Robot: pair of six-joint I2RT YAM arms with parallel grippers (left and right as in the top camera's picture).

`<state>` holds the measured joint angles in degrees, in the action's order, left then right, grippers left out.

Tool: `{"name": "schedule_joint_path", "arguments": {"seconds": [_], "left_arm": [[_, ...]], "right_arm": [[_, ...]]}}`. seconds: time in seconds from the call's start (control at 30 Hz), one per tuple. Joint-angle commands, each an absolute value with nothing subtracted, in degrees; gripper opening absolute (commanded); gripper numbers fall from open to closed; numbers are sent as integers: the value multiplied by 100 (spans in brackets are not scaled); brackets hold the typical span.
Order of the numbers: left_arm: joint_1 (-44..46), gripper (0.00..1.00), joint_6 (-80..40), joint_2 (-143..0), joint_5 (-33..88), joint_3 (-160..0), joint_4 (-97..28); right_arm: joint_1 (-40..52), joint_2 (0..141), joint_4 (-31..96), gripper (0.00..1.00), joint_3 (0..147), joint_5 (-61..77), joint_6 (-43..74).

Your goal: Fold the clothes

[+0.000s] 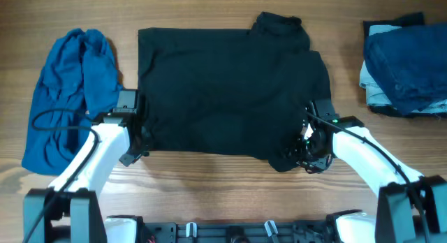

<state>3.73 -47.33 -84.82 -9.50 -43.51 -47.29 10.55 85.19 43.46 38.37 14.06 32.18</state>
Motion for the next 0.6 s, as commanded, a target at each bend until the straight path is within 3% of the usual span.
{"name": "schedule_joint_path", "arguments": {"seconds": [0.0,0.2,0.37,0.57], "left_arm": [[353,27,-4888,-8715,-875,-4296,-4703],[353,37,-4886,-8831,-882,-4296,-4563],[351,54,-4884,-8831,-880,-4296,-4228],[351,55,-4886,-8831,-884,-4296,-4128]], "right_arm": [[1052,8803,4189,64,3765,1350,3317],[1052,8866,4071,64,3765,1382,3319],[1052,8866,4007,64,3765,1380,3317],[1052,8866,3970,64,3765,1380,3317]]}}
